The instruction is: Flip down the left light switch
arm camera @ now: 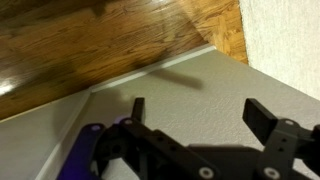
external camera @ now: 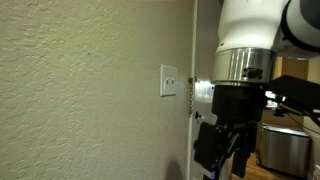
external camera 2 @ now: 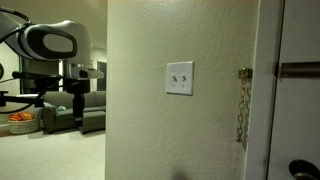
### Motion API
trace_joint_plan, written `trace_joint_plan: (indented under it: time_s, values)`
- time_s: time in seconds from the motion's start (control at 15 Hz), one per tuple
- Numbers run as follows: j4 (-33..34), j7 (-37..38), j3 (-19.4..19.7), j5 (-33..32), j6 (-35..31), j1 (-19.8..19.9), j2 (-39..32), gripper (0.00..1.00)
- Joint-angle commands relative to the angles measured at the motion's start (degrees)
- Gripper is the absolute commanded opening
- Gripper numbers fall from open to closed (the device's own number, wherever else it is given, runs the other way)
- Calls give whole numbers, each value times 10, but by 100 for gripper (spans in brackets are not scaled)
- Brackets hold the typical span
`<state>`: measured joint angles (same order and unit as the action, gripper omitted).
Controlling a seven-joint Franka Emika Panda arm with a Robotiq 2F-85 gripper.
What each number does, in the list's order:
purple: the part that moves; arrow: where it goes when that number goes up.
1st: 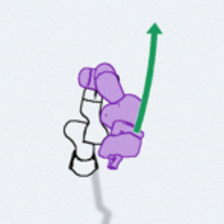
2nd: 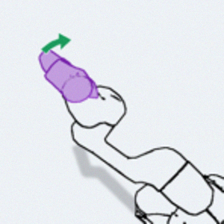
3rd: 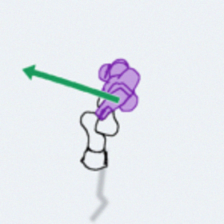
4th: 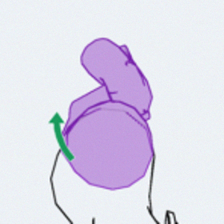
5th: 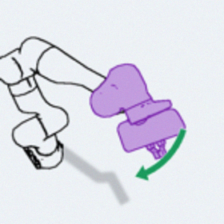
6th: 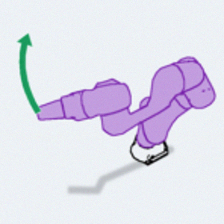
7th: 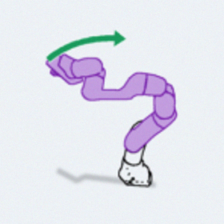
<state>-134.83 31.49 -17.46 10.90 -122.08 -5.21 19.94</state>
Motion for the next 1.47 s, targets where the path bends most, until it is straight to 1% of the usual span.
trace_joint_plan:
  time_s: [0.0, 0.4, 0.67, 1.13, 1.4]
  values:
    - [13, -11, 23, -12, 3, 1, -9, 100]
    - [39, -45, 59, -37, 7, 15, -31, 100]
    - [51, -74, 79, -65, 2, 23, -40, 100]
    - [71, -200, 121, -143, 23, 40, -41, 100]
    - [78, -236, 141, -168, 22, 51, -38, 100]
